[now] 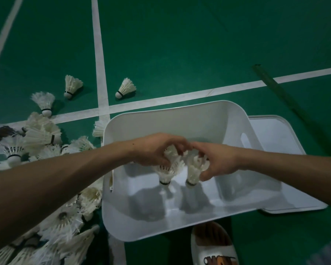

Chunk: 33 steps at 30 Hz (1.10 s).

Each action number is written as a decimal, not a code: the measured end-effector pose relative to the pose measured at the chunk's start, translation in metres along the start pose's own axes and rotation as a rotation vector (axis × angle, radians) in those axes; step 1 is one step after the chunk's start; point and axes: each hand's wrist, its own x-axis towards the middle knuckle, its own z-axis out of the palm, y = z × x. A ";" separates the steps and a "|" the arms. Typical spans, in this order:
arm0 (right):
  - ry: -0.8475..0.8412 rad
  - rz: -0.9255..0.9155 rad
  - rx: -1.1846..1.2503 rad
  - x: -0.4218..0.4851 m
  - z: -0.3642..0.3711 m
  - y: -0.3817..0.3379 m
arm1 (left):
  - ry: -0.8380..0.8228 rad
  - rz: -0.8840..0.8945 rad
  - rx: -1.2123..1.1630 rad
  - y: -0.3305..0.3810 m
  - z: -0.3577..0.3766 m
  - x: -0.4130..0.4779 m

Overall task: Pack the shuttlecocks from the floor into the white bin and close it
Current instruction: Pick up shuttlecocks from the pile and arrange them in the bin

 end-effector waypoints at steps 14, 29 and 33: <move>0.290 0.394 -0.119 0.043 -0.009 0.028 | -0.405 -0.385 0.423 -0.023 0.002 0.041; 0.245 0.217 0.185 0.064 0.007 0.036 | -0.329 -0.332 0.485 -0.030 -0.001 0.032; 0.293 0.246 0.184 0.067 0.015 0.043 | -0.304 -0.321 0.452 -0.033 0.001 0.032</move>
